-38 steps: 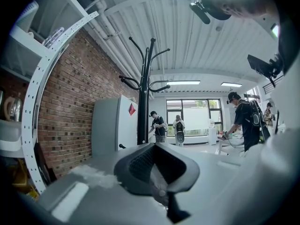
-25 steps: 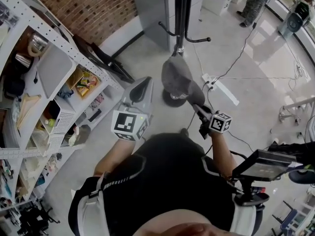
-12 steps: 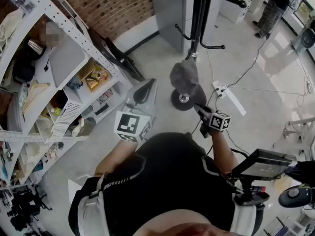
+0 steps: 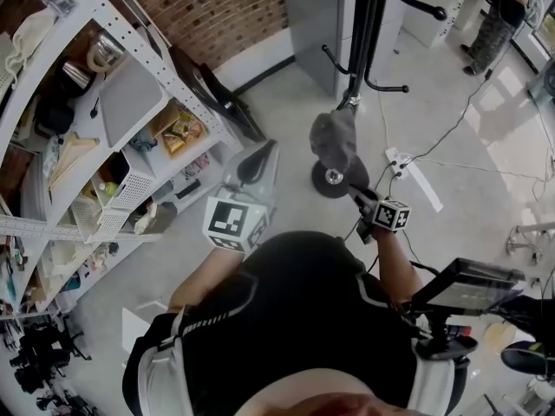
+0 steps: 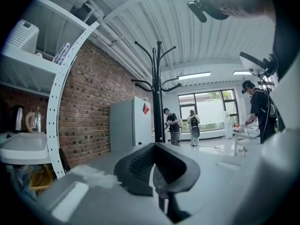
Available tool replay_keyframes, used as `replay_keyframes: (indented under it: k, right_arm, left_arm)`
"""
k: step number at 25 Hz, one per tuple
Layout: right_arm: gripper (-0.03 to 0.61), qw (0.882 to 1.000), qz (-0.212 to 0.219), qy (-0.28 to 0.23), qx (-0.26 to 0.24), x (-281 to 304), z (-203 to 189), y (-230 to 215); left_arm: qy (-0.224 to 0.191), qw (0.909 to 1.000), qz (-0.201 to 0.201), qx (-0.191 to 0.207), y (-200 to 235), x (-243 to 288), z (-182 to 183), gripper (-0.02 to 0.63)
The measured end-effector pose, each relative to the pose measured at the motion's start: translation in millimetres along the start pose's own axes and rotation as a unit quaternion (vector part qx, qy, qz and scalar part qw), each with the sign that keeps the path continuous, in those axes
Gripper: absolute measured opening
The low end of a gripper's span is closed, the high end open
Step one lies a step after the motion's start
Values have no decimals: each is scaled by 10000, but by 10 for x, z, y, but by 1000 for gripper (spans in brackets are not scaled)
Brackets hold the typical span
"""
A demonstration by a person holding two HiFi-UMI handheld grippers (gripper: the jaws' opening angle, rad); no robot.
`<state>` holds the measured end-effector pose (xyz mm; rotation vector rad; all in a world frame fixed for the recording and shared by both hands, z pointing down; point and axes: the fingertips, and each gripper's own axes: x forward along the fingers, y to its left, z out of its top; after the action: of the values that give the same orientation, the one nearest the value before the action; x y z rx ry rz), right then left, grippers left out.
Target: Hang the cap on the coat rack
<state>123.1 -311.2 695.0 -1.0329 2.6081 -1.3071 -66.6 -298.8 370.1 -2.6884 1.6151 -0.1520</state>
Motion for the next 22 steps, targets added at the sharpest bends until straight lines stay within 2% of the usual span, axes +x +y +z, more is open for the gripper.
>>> replay_keyframes:
  k: [8,11,17,22]
  right_arm:
    - [156,9997,-150,49,163,-50,-44,-152]
    - [156,9998,-111,-2,161,-81,-42,-65]
    - [155,9993,88,36,-353,56,154,315]
    - [150,9948,363,-271,-917,96,469,872]
  left_arm:
    - [55,10000,-6,-34,-8,78,-18,3]
    - [65,10000,-13,-55,-26,41,-39,3]
    - [101,9998,-44,-145,-15,41,-112,3]
    - [70,9997,-127,-192,-53,-41,-156,3]
